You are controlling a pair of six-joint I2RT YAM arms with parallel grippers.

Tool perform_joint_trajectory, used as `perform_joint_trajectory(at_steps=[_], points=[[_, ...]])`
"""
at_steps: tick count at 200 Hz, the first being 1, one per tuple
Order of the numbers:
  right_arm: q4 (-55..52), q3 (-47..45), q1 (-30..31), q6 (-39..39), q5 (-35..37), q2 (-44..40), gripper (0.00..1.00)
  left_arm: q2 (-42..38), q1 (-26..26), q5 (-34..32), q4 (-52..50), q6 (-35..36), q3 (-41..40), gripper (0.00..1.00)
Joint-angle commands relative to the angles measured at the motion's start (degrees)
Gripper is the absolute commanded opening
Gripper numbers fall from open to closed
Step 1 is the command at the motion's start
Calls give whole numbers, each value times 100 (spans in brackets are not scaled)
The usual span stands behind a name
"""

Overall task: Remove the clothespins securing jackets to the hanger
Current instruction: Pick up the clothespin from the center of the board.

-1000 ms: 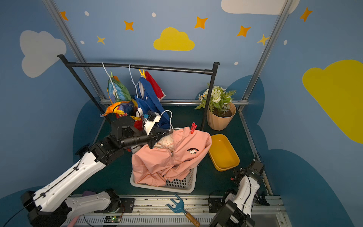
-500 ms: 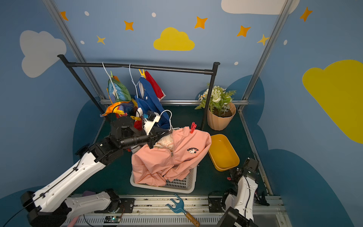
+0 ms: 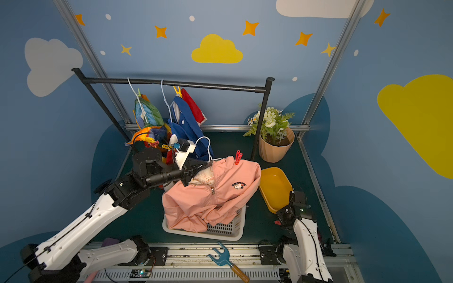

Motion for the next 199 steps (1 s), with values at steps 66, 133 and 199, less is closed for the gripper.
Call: perform_joint_trajectory(at_steps=[66, 133, 199], points=[[-404, 248, 378, 97, 485, 590, 64, -321, -13, -228, 300, 47, -231, 4], [-85, 354, 1631, 651, 681, 1532, 43, -462, -2, -317, 256, 107, -302, 4], [-34, 278, 1987, 738, 788, 1685, 20, -625, -2, -298, 275, 81, -381, 4]])
